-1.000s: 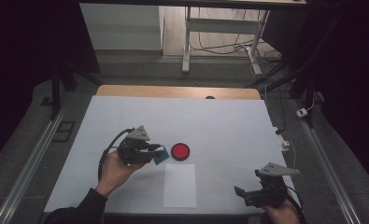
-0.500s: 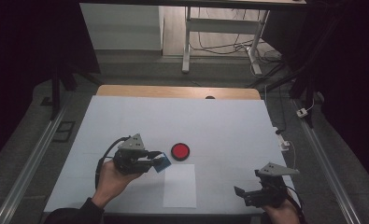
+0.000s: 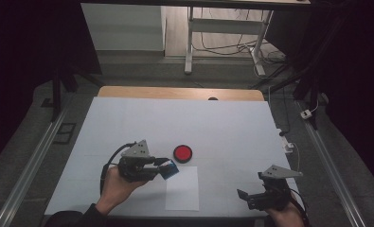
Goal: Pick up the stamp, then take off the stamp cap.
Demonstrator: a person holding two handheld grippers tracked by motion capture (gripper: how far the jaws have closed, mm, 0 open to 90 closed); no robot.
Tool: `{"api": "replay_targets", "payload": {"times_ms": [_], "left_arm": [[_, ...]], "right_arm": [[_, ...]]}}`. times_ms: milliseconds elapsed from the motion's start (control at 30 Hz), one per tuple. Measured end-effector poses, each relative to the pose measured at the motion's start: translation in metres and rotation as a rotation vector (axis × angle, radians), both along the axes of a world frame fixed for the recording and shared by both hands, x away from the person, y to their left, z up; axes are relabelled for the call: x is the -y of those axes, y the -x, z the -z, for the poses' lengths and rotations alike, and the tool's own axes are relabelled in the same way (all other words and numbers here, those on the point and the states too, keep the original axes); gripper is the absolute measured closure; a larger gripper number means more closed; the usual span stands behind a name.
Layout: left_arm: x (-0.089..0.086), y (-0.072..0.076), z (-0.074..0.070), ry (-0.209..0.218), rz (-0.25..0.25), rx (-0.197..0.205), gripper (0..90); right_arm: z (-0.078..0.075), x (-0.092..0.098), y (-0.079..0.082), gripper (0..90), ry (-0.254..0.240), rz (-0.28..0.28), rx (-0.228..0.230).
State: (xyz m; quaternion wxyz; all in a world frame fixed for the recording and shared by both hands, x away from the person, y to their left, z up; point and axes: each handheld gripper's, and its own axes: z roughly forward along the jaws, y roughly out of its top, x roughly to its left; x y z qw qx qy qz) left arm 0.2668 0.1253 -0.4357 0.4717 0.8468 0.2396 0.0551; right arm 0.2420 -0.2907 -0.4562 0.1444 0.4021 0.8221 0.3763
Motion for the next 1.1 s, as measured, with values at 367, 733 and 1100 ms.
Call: {"api": "replay_targets", "payload": {"times_ms": [367,733,1100], "left_arm": [[-0.001,-0.007,0.001,0.015,0.039,-0.062,70.6],[0.004,-0.007,0.002,-0.013,0.049,-0.057,70.5],[0.006,-0.006,0.003,-0.043,0.050,-0.017,70.5]], "right_arm": [[-0.004,-0.006,0.005,0.0,-0.015,-0.038,0.039],[-0.007,-0.020,0.004,0.0,-0.030,-0.105,0.059],[-0.005,-0.037,-0.001,0.0,-0.063,-0.169,0.067]]}}
